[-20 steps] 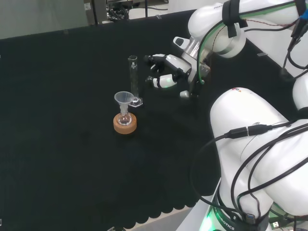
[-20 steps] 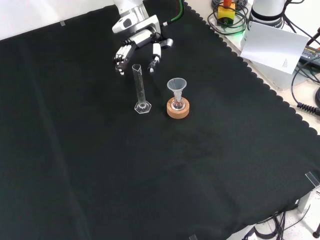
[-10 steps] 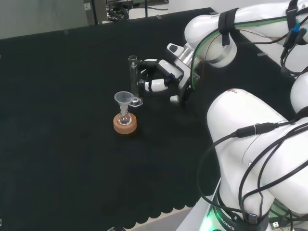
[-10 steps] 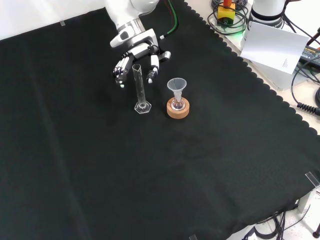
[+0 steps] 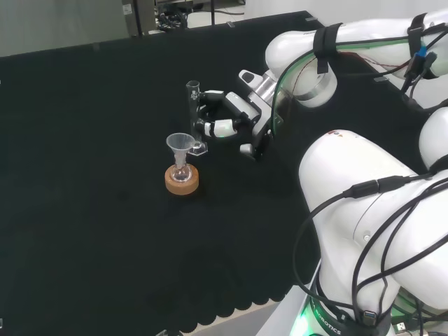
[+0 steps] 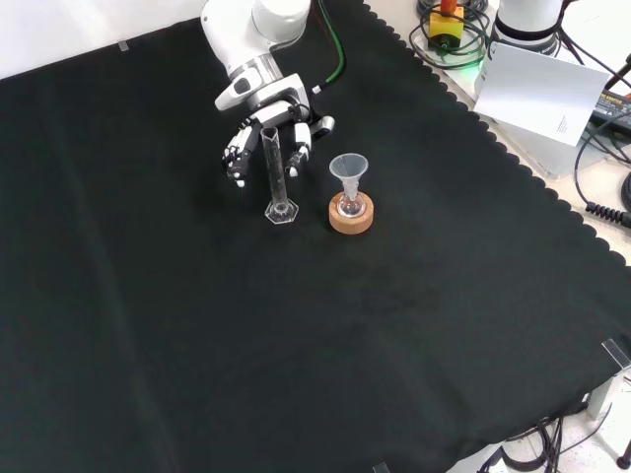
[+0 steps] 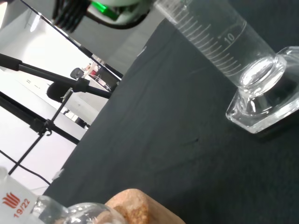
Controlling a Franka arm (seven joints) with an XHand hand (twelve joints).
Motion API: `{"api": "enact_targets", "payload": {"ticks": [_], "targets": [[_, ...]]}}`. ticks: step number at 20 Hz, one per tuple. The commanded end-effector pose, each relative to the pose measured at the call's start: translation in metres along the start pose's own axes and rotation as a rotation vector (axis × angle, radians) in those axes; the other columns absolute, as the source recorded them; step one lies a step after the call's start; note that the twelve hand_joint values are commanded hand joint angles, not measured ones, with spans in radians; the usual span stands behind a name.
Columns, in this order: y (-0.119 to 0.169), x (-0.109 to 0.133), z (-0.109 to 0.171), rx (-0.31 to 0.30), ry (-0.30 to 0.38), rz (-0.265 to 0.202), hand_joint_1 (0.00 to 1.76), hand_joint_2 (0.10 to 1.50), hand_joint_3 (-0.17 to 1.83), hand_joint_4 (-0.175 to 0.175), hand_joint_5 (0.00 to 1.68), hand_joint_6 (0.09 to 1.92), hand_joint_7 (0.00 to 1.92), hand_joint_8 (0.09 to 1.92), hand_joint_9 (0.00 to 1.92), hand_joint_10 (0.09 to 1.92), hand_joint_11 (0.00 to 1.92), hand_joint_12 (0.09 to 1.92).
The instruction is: Pick up the graduated cylinder.
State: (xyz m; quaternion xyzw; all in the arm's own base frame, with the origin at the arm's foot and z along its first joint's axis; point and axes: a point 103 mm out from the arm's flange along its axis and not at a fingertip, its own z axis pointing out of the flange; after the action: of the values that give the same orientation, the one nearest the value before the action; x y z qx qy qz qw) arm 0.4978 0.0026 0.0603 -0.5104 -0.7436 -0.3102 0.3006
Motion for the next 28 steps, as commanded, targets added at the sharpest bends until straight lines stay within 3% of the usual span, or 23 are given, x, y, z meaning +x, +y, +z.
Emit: {"api": "enact_targets", "payload": {"ticks": [1, 12, 20, 28], "targets": [[0.004, 0.0, 0.009, -0.016, 0.055, -0.024, 0.95, 0.68, 0.56, -0.045, 0.61, 0.11, 0.45, 0.63, 0.68, 0.54, 0.46, 1.27], [0.011, 0.006, 0.015, -0.04, 0.103, -0.059, 0.98, 0.66, 0.57, -0.045, 0.62, 0.15, 0.45, 0.63, 0.71, 0.52, 0.56, 1.19], [0.015, 0.009, 0.016, -0.06, 0.098, -0.069, 1.03, 0.69, 0.56, -0.038, 0.7, 0.5, 0.6, 0.63, 0.94, 0.38, 0.84, 1.03], [0.015, 0.011, 0.017, -0.062, 0.112, -0.072, 1.08, 0.71, 0.55, -0.028, 0.74, 0.57, 0.67, 0.63, 1.05, 0.31, 0.97, 0.94]]}}
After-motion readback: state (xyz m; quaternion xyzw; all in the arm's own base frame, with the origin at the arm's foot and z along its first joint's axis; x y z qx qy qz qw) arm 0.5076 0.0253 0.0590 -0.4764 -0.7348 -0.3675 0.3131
